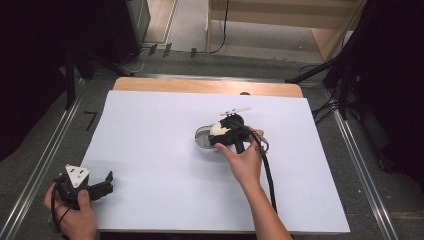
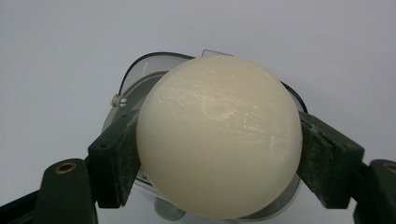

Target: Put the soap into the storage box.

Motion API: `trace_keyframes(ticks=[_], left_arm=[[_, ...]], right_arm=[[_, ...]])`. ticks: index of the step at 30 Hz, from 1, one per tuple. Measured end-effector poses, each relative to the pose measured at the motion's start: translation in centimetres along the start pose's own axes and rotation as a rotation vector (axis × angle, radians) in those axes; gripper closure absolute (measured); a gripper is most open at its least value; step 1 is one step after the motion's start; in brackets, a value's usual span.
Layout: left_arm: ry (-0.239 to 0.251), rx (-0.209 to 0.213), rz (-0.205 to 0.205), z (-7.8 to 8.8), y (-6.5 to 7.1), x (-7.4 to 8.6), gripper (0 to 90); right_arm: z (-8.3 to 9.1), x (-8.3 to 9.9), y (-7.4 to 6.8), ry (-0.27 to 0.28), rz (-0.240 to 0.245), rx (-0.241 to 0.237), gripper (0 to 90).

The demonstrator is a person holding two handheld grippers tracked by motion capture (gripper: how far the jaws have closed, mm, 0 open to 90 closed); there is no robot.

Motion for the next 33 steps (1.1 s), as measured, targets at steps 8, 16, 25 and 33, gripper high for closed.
trace_keyframes(ticks=[8, 16, 25, 33], left_arm=[[-0.001, 0.001, 0.001, 0.0, 0.0, 0.0, 0.1], [-0.001, 0.002, 0.001, 0.0, 0.0, 0.0, 0.1], [0.001, 0.003, 0.001, 0.0, 0.0, 0.0, 0.1], [0.001, 0.003, 0.003, 0.0, 0.0, 0.0, 0.1]], right_arm=[[-0.8, -0.1, -0.4, -0.008, -0.009, -0.001, 23.8], [-1.4, -0.1, -0.2, -0.016, -0.017, 0.005, 23.8], [-2.0, 0.0, -0.1, -0.03, -0.025, 0.005, 23.8], [-2.4, 0.2, -0.1, -0.041, -0.025, 0.007, 23.7]])
Point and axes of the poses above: each handheld gripper's, and its own axes: z roughly backward along the jaws, x roughly out of its underside, y roughly to its right, the point moved 5 cm from there along -z, roughly forward along the jaws, and after that the axes turned 6 degrees about -z, right-handed, at the moved point
